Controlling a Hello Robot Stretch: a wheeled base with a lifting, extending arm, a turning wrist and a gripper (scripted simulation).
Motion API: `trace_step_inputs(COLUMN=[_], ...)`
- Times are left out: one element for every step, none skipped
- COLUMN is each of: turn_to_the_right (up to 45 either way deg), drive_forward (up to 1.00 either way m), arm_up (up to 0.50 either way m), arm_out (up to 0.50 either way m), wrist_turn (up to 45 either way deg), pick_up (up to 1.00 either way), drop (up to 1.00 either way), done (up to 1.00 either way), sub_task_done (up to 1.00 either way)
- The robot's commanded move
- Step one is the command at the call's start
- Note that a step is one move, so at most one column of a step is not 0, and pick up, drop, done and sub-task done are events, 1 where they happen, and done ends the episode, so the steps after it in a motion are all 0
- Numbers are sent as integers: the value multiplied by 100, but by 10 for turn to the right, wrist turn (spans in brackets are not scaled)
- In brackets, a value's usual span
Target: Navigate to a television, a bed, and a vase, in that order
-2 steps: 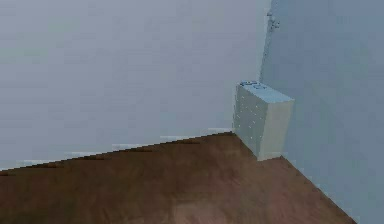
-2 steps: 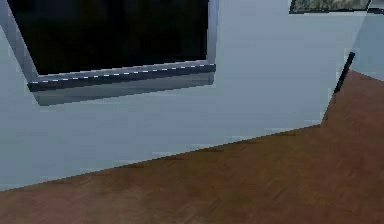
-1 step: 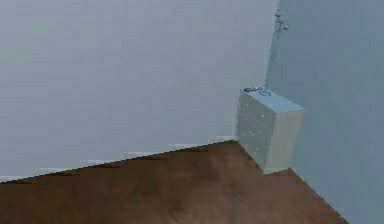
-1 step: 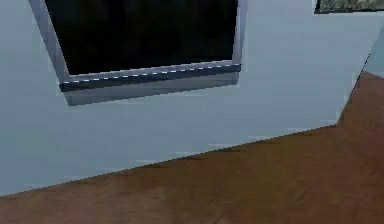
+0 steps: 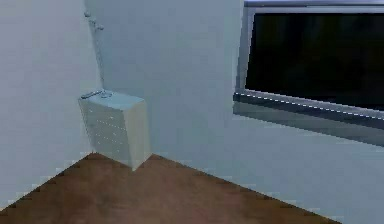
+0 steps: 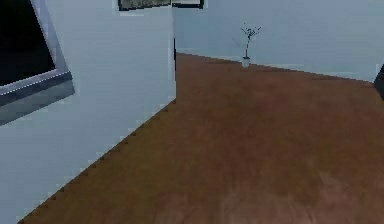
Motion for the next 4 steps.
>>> trace_step_inputs(turn_to_the_right=[420, 0, -450, -30], drive_forward=[0, 15, 0, 0], arm_up=[0, 0, 0, 0], arm_out=[0, 0, 0, 0], wrist_turn=[0, 0, 0, 0], pick_up=[0, 0, 0, 0], drop=[0, 0, 0, 0], done=[0, 0, 0, 0], sub_task_done=[0, 0, 0, 0])
